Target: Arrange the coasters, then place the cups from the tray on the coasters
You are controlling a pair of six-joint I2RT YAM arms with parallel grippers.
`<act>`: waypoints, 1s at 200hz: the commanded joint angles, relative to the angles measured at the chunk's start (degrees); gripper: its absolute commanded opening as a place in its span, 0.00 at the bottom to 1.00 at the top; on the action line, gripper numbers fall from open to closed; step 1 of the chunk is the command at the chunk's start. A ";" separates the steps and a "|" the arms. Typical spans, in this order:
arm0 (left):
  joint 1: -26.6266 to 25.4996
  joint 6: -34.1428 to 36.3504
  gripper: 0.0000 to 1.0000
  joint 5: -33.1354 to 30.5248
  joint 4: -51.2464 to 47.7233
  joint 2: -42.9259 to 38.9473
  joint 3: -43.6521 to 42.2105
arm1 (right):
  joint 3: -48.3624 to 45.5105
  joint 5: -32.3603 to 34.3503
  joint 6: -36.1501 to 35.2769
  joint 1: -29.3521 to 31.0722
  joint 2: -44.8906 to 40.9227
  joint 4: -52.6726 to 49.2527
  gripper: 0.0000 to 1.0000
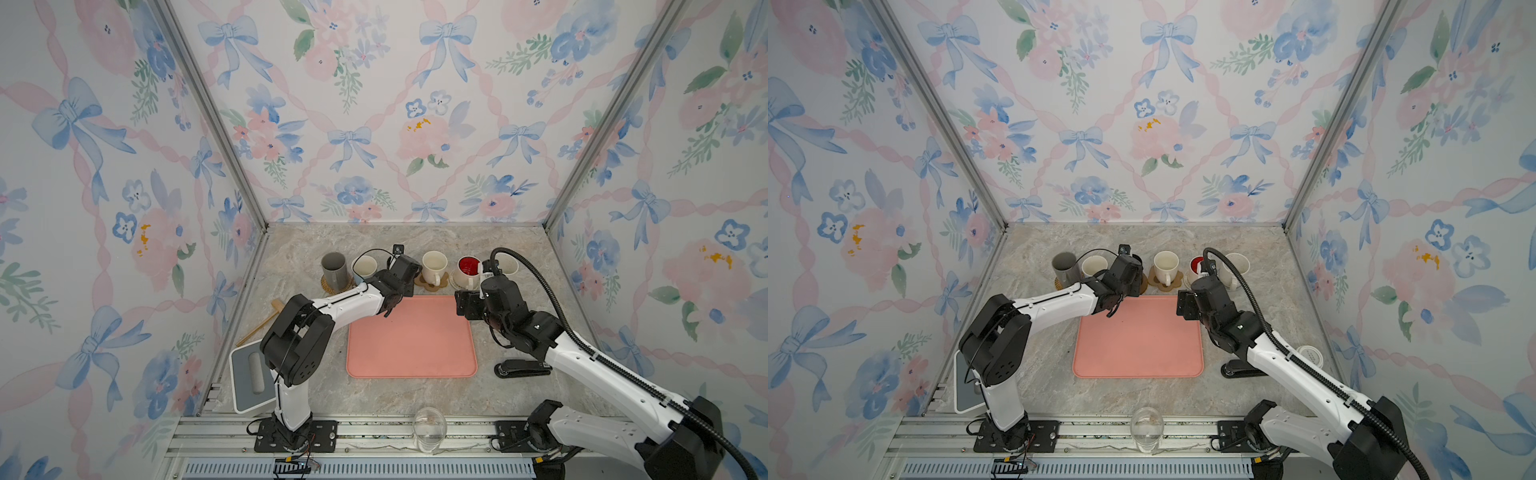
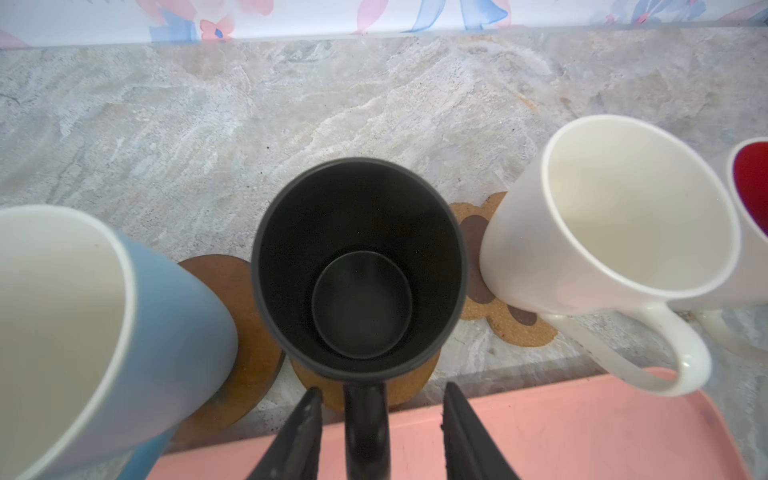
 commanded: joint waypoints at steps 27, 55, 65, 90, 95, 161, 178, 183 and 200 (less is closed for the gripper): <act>-1.49 0.99 0.44 -3.81 0.02 -6.39 -3.11 | 0.74 -0.44 -0.64 -0.47 0.62 -0.60 0.85; -2.37 1.04 0.44 -5.96 0.03 -10.83 -5.97 | 0.88 -0.61 -0.22 -0.47 1.01 -0.22 0.84; -2.70 1.02 0.45 -6.90 0.09 -12.77 -7.41 | 0.66 -0.61 -0.02 -0.30 0.60 0.45 0.84; -3.73 1.41 0.44 -9.77 0.37 -18.38 -11.32 | -0.12 -0.61 0.13 -0.16 -0.66 1.38 0.84; -3.90 1.60 0.44 -10.42 0.50 -19.60 -12.23 | -0.17 -0.54 0.15 -0.13 -0.83 1.36 0.85; -4.40 3.85 0.48 -16.10 3.85 -42.18 -26.59 | 0.04 -0.17 -1.58 1.09 -1.65 1.41 0.85; -4.22 7.65 0.52 -16.45 6.85 -49.18 -32.07 | 0.02 0.71 -2.60 1.36 -2.53 0.68 0.85; -4.07 8.95 0.53 -16.47 8.03 -51.25 -33.73 | 0.05 1.00 -2.85 1.37 -2.91 0.39 0.86; -2.92 12.01 0.54 -16.38 10.01 -57.15 -38.54 | -0.42 1.73 -3.82 1.46 -4.96 -0.51 0.86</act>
